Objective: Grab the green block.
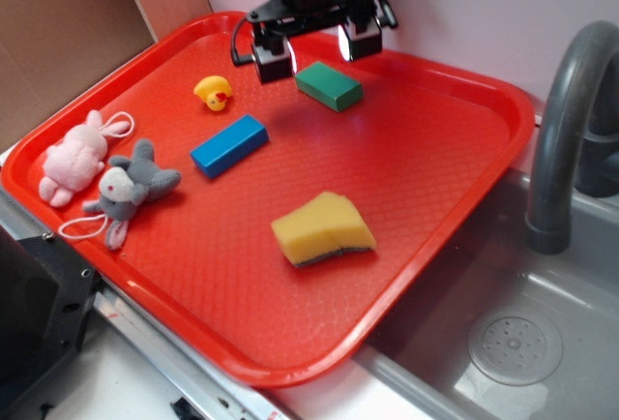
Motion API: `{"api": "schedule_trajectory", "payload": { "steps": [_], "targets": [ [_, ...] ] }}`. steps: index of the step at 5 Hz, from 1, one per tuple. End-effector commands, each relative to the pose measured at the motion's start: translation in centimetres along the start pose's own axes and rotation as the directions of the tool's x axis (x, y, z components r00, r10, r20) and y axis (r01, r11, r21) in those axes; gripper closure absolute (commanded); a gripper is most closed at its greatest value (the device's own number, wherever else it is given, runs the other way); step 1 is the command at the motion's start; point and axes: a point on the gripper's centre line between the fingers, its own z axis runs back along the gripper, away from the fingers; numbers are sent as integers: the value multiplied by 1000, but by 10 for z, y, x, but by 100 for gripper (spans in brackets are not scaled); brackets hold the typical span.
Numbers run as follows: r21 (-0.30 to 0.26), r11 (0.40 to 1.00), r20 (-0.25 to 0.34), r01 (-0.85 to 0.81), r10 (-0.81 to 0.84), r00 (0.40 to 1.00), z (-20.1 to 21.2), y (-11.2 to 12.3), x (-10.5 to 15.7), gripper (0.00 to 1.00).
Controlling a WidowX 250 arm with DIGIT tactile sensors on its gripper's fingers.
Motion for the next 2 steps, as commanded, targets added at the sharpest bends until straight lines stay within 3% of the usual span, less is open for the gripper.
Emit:
{"api": "schedule_trajectory", "payload": {
  "steps": [1, 2],
  "targets": [
    [-146, 988, -94, 58, -73, 993, -7, -23, 20, 0],
    [-117, 991, -134, 65, -80, 988, -16, -20, 23, 100]
  ]
}}
